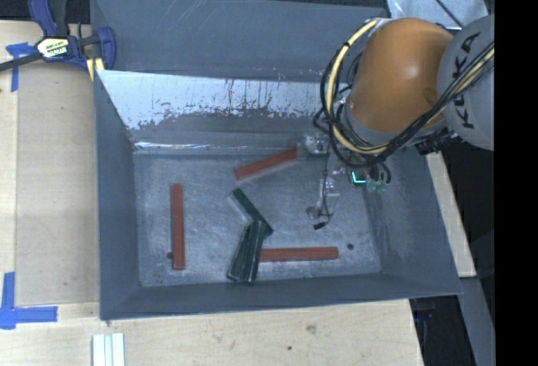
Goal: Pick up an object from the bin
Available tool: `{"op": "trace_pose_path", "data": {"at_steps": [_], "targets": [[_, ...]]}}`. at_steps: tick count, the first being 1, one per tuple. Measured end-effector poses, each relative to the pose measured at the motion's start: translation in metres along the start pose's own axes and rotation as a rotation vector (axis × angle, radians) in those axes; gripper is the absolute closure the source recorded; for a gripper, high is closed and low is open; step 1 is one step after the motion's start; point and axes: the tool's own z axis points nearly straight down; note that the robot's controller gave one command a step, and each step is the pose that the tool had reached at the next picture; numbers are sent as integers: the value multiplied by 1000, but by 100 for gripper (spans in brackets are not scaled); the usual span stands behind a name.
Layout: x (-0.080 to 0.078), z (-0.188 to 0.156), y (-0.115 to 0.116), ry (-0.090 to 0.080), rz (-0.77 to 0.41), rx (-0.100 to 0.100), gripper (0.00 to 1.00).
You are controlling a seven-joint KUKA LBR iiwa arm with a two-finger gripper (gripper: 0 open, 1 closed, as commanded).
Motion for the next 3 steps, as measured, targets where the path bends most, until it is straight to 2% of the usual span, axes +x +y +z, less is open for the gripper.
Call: {"op": "trace_pose_path", "data": {"at_steps": [1,2,3], "targets": [[59,84,-6,6,-135,0,0],[66,116,-20,-12,-104,0,0],[67,116,-19,-8,-106,0,100]]}}
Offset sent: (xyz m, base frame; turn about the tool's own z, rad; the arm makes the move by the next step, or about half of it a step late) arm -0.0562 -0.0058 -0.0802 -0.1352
